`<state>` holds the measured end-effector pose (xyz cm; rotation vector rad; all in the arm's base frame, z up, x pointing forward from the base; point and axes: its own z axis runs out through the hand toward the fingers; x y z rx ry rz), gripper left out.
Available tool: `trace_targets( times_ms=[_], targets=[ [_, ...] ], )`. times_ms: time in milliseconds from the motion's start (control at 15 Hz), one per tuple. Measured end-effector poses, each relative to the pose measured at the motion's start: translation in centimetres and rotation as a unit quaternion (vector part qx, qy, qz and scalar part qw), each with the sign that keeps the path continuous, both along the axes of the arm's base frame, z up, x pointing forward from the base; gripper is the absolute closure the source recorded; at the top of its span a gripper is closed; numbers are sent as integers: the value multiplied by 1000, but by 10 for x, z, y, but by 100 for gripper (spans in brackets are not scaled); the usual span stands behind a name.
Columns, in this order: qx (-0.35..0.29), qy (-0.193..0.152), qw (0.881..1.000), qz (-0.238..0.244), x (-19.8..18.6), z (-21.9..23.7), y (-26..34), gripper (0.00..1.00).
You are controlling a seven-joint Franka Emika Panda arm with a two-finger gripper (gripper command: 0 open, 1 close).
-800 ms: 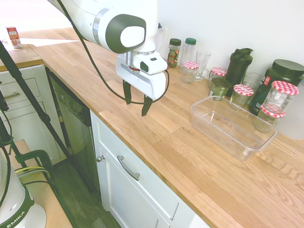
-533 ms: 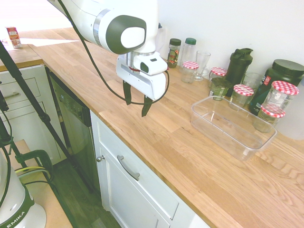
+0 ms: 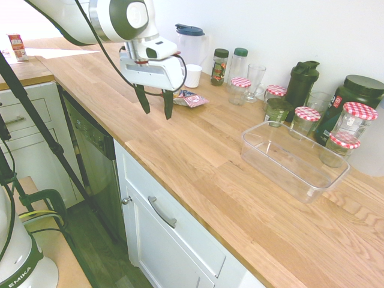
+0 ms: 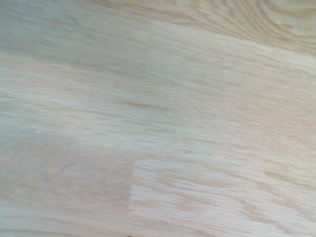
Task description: Put the chip bag into the container
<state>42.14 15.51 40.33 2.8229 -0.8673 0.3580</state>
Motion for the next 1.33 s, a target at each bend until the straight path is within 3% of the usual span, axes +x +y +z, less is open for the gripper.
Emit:
trace_targets(
  times_ms=[400,667,1333],
  targets=[
    [-102,-20,992,77,9,-3,94,0],
    [-157,-55,980,107,16,-28,145,0],
    [-217,-96,957,164,57,-70,202,0]
  ],
)
